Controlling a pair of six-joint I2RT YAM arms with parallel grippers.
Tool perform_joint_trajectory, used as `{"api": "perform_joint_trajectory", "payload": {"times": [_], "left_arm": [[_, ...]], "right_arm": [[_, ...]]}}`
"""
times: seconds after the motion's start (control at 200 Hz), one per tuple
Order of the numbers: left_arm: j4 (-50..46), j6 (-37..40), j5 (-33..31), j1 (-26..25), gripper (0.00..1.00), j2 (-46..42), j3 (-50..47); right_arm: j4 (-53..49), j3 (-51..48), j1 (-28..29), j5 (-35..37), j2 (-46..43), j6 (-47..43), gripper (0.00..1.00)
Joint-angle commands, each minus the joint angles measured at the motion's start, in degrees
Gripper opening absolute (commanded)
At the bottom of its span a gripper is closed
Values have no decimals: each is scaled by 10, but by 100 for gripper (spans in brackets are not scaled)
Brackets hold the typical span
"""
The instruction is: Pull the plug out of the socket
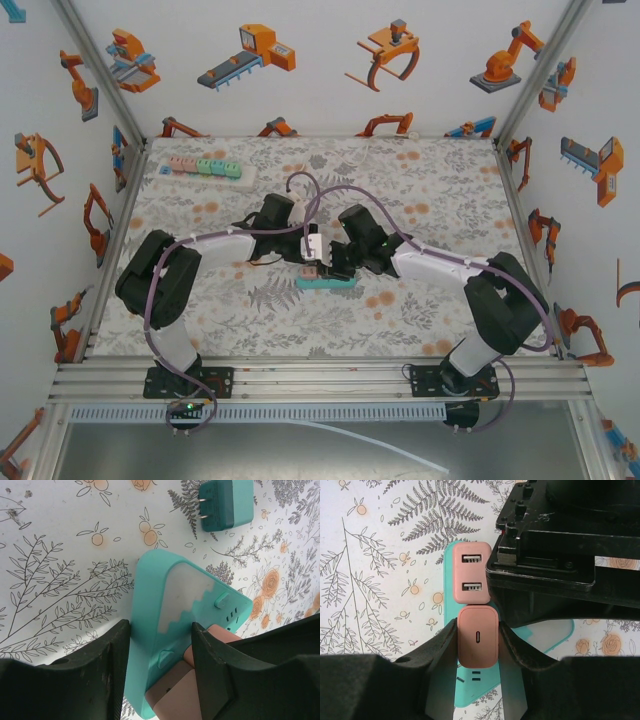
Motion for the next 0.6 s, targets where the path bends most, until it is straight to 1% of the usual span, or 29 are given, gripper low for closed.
{"api": "perform_joint_trajectory", "payload": {"times": [0.0,0.085,0.155,0.315,0.446,0.536,0.596], "left_arm": [[-126,14,-101,-1,44,55,-36],[-134,17,-113,-1,44,53,-36],[-140,19,-123,-1,44,54,-36],[-142,22,-131,2,44,52,-39],[-140,22,-131,1,44,45,-40],[-140,24,-133,2,44,42,-40],[-138,25,-136,1,44,43,-41]], "right_arm": [[56,60,21,-30,-27,-23,14],[7,71,43,17,-23,-84,14],[4,68,53,30,-23,-99,14],[54,51,45,-4,-39,-33,14],[72,27,40,3,-58,-9,14],[103,3,26,-3,-82,34,14],[90,3,25,7,-86,43,13]]}}
